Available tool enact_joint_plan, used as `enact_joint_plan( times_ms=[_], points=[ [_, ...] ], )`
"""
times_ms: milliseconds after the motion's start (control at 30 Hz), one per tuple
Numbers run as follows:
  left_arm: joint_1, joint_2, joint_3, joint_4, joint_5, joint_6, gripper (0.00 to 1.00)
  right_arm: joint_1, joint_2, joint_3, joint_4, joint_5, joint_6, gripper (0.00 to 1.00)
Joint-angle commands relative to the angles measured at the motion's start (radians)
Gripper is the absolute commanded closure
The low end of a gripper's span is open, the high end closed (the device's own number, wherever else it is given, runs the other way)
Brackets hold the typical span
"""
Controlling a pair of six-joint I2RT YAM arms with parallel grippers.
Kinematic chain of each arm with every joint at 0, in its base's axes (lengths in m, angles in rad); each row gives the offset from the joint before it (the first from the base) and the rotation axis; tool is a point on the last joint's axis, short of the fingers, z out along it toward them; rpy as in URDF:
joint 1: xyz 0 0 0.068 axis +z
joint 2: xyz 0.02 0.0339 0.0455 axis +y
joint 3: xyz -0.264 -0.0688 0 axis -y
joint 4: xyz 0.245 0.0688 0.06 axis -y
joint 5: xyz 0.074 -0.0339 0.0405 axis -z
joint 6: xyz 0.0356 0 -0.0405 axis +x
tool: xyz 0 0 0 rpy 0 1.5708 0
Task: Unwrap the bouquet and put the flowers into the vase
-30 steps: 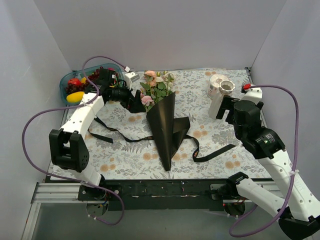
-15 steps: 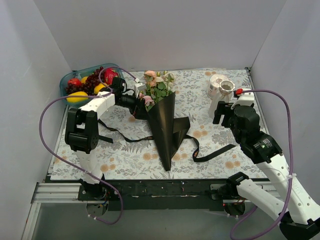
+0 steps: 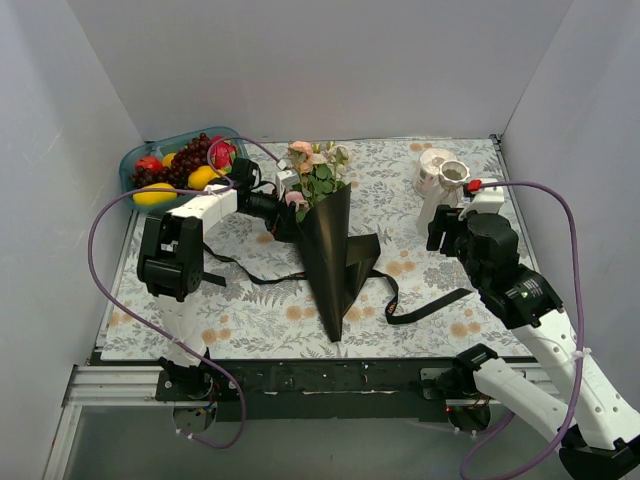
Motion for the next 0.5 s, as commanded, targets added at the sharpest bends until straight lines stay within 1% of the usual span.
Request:
enact_joint_plan(
  times_ms=[0,67,100,133,200,233,333,467],
  points=[
    [-0.008,-0.005,0.026,0.026,0.006,0.021,0.11,0.001,-0.022,-0.012,0.050,-0.025,-0.007,0.30],
    [-0.010,-0.003,0.032,0.009,0.003,0.030,0.18,0.001,-0.027,-0.013,0.050,-0.027,-0.007,0.34],
    [-0.011,-0.002,0.032,0.003,0.001,0.036,0.23,0.001,-0.025,-0.013,0.050,-0.030,-0.007,0.35],
    [-0.011,-0.003,0.032,-0.006,-0.003,0.039,0.24,0.001,-0.025,-0.013,0.050,-0.031,-0.005,0.35],
    [-0.011,-0.011,0.029,-0.008,-0.029,0.044,0.23,0.001,-0.025,-0.016,0.052,-0.041,-0.005,0.35],
    [-0.011,-0.015,0.029,0.001,-0.043,0.045,0.19,0.001,-0.027,-0.018,0.052,-0.042,-0.004,0.36],
    [-0.010,-0.042,0.009,0.035,-0.091,0.042,0.14,0.001,-0.030,-0.026,0.053,-0.051,0.000,0.36],
    [-0.010,-0.063,0.004,0.073,-0.167,0.053,0.12,0.001,-0.037,-0.035,0.053,-0.056,0.003,0.36]
  ],
)
